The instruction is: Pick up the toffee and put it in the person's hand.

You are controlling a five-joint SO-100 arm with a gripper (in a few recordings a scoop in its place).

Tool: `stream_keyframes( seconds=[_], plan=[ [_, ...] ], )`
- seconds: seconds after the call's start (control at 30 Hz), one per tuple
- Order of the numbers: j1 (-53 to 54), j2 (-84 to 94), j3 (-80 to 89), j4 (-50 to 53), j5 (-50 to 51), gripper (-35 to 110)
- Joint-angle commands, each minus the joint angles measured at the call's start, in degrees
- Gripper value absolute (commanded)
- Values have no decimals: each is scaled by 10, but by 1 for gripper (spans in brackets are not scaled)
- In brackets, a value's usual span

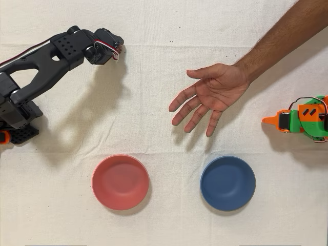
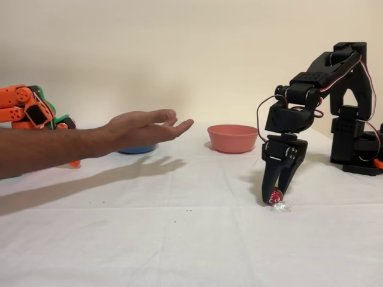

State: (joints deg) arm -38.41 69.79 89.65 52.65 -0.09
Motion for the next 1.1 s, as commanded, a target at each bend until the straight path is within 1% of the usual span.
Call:
stream_keyframes(
  seconds=[0.0,0.33,0.8,1.07],
  plan=[
    [-5,18,-30,3,-11,17],
    [-5,35,-28,-7,-11,10],
    [0,91,-34,-7,-8,9],
    [18,153,-40,-6,-31,10]
  ],
)
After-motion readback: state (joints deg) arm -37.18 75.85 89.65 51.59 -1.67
